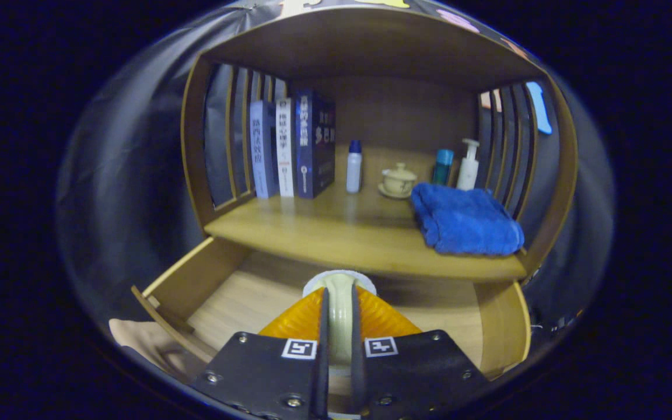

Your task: Pull open the drawer, take out the items inside it, and place them on the countertop above the cabinet.

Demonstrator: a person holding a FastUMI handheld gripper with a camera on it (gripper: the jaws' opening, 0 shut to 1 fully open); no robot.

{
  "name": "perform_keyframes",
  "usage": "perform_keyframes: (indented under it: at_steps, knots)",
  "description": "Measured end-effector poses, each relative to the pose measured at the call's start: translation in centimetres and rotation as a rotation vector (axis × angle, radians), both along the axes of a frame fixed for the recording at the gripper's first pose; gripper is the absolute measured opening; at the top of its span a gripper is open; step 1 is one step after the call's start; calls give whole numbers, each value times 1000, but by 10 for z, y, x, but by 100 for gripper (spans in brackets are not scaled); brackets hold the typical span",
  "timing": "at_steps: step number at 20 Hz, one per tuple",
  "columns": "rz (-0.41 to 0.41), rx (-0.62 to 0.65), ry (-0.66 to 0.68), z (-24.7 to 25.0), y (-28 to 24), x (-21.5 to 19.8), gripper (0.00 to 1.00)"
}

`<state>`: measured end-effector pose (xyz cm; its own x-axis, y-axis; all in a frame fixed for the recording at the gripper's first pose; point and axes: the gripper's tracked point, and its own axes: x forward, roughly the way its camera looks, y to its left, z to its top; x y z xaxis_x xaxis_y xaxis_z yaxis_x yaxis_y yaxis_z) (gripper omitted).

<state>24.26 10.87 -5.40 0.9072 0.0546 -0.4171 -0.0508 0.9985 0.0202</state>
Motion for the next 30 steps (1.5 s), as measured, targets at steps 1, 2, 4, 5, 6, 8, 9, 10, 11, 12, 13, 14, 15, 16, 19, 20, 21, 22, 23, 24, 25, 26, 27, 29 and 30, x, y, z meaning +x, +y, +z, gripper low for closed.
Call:
perform_keyframes:
  at_steps: [1,2,4,5,6,8,9,10,11,12,13,14,15,16,19,20,21,22,23,24,25,26,27,29,30]
  knots:
    - [-5,-7,-31,10,-1,5,16]
    - [-15,-16,-59,20,-4,9,16]
    - [-40,-12,-111,35,-6,21,16]
    - [-49,-3,-129,41,-7,29,16]
    - [-59,4,-142,45,-7,35,16]
    - [-76,11,-164,49,-6,48,15]
    - [-82,12,-171,50,-6,56,16]
    - [-87,8,-177,49,-5,62,16]
    - [-94,-2,-179,48,-6,69,16]
    - [-103,-13,-186,47,-7,75,16]
    - [-113,-21,-194,46,-9,82,16]
    - [-127,-23,-202,46,-12,88,16]
    - [-143,-21,-212,47,-15,96,16]
    - [-160,-18,-215,46,-18,103,16]
    - [-193,1,-199,37,-22,122,16]
    - [-203,4,-198,34,-23,127,16]
    - [-210,1,-200,30,-24,132,16]
    - [-215,-4,-204,27,-24,135,15]
    - [-222,-13,-218,26,-26,139,15]
    - [-228,-25,-237,25,-27,142,16]
    - [-233,-35,-255,26,-28,144,16]
    - [-239,-43,-267,25,-31,145,16]
    - [-237,-37,-279,24,-30,147,15]
    - [-240,-14,-320,26,-30,151,16]
    - [-244,-2,-329,26,-30,151,16]
